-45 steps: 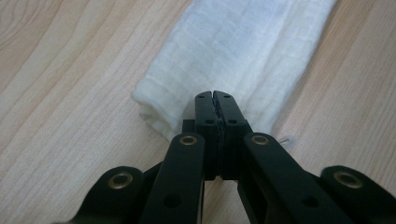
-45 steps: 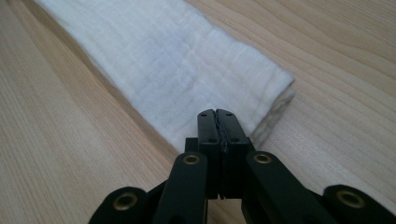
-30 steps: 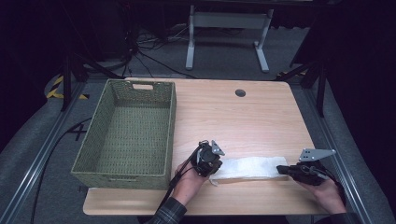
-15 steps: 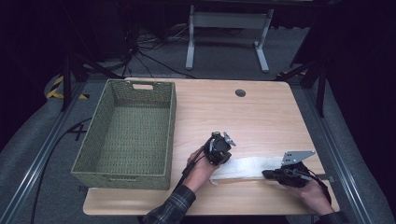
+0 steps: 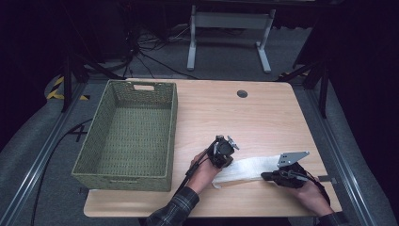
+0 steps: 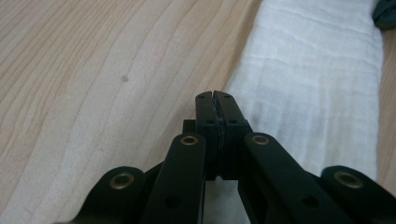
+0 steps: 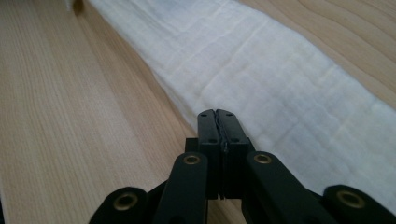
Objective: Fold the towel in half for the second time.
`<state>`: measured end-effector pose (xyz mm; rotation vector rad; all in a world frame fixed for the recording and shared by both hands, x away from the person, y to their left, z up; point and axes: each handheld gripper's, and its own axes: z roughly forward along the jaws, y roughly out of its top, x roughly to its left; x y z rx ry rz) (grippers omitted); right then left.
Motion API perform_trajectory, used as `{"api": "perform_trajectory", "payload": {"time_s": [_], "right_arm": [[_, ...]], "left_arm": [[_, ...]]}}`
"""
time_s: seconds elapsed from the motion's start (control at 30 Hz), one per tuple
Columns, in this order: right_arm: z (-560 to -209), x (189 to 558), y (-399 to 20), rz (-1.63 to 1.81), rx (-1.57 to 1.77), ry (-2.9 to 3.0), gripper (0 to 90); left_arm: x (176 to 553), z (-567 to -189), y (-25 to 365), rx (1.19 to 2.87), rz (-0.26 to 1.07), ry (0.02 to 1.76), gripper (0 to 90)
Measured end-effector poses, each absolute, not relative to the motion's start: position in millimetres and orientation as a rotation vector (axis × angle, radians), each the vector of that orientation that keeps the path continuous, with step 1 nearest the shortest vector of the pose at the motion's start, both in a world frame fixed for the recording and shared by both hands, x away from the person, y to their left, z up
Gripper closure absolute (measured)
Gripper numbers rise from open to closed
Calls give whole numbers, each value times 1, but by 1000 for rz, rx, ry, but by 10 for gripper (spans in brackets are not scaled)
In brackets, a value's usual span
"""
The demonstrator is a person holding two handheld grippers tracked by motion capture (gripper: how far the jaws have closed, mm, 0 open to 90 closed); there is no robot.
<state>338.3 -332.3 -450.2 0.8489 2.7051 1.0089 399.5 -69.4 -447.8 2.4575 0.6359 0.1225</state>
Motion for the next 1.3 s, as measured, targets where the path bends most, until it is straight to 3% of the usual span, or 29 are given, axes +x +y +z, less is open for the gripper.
{"api": "perform_trajectory", "payload": {"time_s": [1.3], "right_arm": [[-451,386,-305,1023,844,2688,897]], "left_arm": [[335,-448,-47,2502,41,566,895]]}}
